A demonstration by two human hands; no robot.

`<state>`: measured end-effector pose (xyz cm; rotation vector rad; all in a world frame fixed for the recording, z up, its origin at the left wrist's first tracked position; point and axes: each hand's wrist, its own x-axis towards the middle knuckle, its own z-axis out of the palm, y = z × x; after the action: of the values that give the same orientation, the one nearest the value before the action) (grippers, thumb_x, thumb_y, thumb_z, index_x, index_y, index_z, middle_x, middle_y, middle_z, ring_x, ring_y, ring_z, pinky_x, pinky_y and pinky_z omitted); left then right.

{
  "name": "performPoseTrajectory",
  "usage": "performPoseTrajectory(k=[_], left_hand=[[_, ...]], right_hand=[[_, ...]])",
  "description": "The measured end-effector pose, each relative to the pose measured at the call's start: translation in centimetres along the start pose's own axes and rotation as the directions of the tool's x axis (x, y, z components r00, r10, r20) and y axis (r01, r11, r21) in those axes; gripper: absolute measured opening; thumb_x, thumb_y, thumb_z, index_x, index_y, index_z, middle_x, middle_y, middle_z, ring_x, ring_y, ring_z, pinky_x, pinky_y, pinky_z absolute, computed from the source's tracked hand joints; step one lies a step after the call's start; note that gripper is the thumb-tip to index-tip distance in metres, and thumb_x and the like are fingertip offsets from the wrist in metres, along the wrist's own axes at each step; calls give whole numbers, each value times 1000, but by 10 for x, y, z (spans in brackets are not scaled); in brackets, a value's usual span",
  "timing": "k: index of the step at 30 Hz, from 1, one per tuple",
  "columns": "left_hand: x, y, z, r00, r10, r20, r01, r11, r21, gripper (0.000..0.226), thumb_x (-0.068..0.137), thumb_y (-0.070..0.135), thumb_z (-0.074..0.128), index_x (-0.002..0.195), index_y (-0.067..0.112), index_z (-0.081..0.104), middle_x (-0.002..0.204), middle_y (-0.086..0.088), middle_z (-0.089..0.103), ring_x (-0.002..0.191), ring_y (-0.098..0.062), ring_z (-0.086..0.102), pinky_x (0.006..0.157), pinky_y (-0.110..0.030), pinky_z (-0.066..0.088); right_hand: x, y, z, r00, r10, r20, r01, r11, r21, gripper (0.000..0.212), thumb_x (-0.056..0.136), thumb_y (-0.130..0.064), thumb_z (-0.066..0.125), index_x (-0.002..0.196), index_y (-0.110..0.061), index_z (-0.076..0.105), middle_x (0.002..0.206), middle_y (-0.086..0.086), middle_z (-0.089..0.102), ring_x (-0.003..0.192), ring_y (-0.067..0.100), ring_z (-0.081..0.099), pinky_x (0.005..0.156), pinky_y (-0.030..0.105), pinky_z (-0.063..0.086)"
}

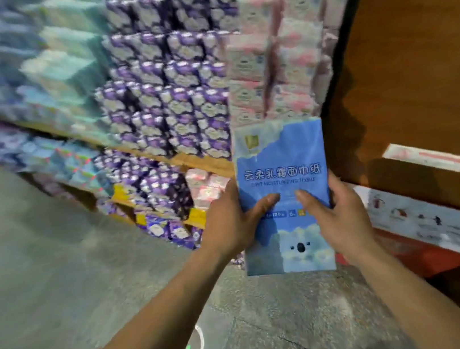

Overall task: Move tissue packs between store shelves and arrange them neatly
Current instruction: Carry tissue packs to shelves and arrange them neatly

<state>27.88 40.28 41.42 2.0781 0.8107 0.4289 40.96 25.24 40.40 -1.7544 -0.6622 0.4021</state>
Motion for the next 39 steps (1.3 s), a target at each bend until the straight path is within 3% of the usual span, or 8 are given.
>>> performPoseTrajectory(k=[6,18,23,26,28,31,33,39], left_hand=[[-62,-65,-134,957,-112,-266,103,994,-48,59,82,64,68,130,32,55,121,8,70,103,-18,69,80,-36,57],[-260,-221,-448,684,-179,-707,265,964,12,62,82,63,70,137,39,51,116,20,72,102,-14,70,85,-36,56],[-328,-263,-546,511,-199,-836,316,948,-33,59,78,65,69,128,37,57,107,23,73,92,-8,71,80,-34,57],[-363,-291,-592,404,-215,-889,340,938,-72,58,77,66,69,126,37,58,104,24,73,89,-4,71,78,-34,57],[-386,-309,-622,345,-209,-915,367,927,-74,55,79,63,72,126,37,59,104,22,74,88,-3,71,77,-30,57],[-422,-337,-673,247,-194,-949,430,900,-71,54,81,58,75,127,36,59,105,20,73,88,-4,69,74,-23,53],[-445,-356,-709,163,-182,-970,459,884,-89,58,80,62,73,129,35,57,107,19,73,90,-5,69,75,-26,54],[-529,-393,-822,-80,-173,-982,546,816,-188,61,79,61,74,131,35,54,114,19,71,95,-5,69,80,-27,56]], right_hand=[[-15,-70,138,969,-100,225,99,995,17,40,92,-31,73,129,-40,61,111,-15,75,98,10,72,86,48,59],[-152,-239,487,733,-368,572,274,929,247,20,88,-21,78,106,-24,69,100,-12,78,91,13,75,82,53,60],[-204,-307,601,612,-488,623,354,873,336,64,68,-76,73,98,-20,65,92,-8,77,86,18,74,78,55,58],[-229,-336,667,543,-512,666,370,858,357,76,60,-87,68,92,-18,63,88,-5,76,82,18,73,75,53,58],[-248,-354,710,486,-508,712,376,856,355,64,65,-77,75,90,-18,66,86,-6,76,80,14,73,74,49,59],[-282,-384,782,350,-532,771,348,838,420,17,82,-29,82,83,-21,67,88,-8,76,68,-4,68,66,22,57],[-306,-410,831,248,-562,789,309,818,486,13,84,-18,81,85,-21,68,86,-8,76,65,-7,67,58,13,51],[-394,-498,971,-63,-619,783,214,758,616,22,87,-14,78,104,-26,71,95,-16,78,85,7,75,78,38,61]])
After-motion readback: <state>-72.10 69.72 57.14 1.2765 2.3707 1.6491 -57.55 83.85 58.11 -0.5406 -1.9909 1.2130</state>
